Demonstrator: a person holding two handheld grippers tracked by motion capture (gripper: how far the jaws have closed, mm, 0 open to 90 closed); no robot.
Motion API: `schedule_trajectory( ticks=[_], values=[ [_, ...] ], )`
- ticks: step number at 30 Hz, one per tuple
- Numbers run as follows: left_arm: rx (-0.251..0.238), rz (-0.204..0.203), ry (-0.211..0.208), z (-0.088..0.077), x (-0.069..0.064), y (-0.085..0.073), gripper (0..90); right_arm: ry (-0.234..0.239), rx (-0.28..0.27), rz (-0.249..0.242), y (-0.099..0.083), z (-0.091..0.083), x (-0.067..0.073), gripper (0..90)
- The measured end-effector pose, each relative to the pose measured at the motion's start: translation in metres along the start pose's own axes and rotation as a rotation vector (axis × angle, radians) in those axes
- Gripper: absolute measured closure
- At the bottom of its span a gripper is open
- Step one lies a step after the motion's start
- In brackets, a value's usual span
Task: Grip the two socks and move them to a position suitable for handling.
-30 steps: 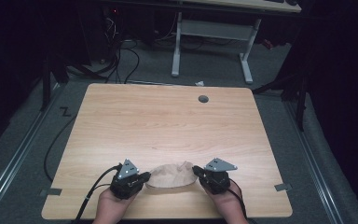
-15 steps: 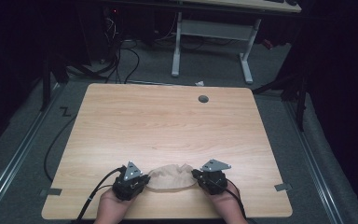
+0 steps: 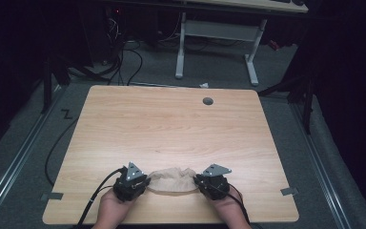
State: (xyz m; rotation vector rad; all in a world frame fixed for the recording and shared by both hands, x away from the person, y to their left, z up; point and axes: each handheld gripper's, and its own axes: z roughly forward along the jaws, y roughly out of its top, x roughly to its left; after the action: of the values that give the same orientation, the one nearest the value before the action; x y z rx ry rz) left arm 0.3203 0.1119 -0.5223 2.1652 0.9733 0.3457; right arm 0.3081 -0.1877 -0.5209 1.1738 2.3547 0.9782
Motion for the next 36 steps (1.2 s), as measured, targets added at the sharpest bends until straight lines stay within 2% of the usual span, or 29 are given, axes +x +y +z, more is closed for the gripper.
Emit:
schedule_trajectory(
  ticks=[2, 5, 9, 10, 15, 18, 20, 21, 25, 26, 28, 29, 33, 34, 36],
  values=[
    [-0.012, -0.004, 0.003, -0.002, 0.0, 0.001, 68.5, 0.018, -0.02, 0.008, 0.001, -0.002, -0.001, 75.5],
    [-0.031, -0.005, 0.003, -0.005, -0.001, 0.002, 64.9, 0.039, -0.066, 0.031, 0.004, -0.007, -0.002, 72.9],
    [-0.053, 0.01, 0.007, -0.01, -0.003, 0.004, 62.4, 0.029, -0.105, 0.035, 0.007, -0.013, -0.005, 71.3],
    [-0.058, 0.013, 0.009, -0.012, -0.001, 0.005, 61.0, 0.019, -0.125, 0.049, 0.008, -0.016, -0.008, 69.8],
    [-0.079, 0.006, 0.018, -0.015, 0.003, 0.006, 57.2, -0.003, -0.138, 0.077, 0.008, -0.017, -0.018, 65.3],
    [-0.101, -0.003, 0.024, -0.018, 0.01, 0.008, 54.6, -0.024, -0.147, 0.095, 0.007, -0.018, -0.028, 59.2],
    [-0.109, -0.004, 0.036, -0.02, 0.019, 0.01, 52.9, -0.042, -0.146, 0.103, 0.005, -0.018, -0.033, 57.2],
    [-0.109, -0.004, 0.036, -0.02, 0.019, 0.01, 51.9, -0.042, -0.146, 0.103, 0.005, -0.018, -0.033, 57.2],
    [-0.138, -0.012, 0.097, -0.026, 0.041, 0.012, 48.0, -0.085, -0.138, 0.126, -0.001, -0.017, -0.049, 53.6],
    [-0.138, -0.012, 0.097, -0.026, 0.041, 0.012, 47.4, -0.085, -0.138, 0.126, -0.001, -0.017, -0.049, 53.6],
    [-0.142, -0.016, 0.135, -0.031, 0.054, 0.01, 46.6, -0.113, -0.141, 0.144, -0.005, -0.018, -0.056, 53.3],
    [-0.14, -0.024, 0.16, -0.035, 0.064, 0.008, 45.5, -0.128, -0.139, 0.17, -0.008, -0.02, -0.062, 53.1],
    [-0.123, -0.069, 0.21, -0.04, 0.089, 0.002, 44.9, -0.174, -0.128, 0.19, -0.017, -0.024, -0.074, 52.9],
    [-0.123, -0.069, 0.21, -0.04, 0.089, 0.002, 44.9, -0.181, -0.125, 0.199, -0.019, -0.025, -0.076, 52.8],
    [-0.112, -0.097, 0.23, -0.042, 0.1, -0.002, 44.8, -0.189, -0.123, 0.204, -0.021, -0.026, -0.079, 52.7]
  ],
)
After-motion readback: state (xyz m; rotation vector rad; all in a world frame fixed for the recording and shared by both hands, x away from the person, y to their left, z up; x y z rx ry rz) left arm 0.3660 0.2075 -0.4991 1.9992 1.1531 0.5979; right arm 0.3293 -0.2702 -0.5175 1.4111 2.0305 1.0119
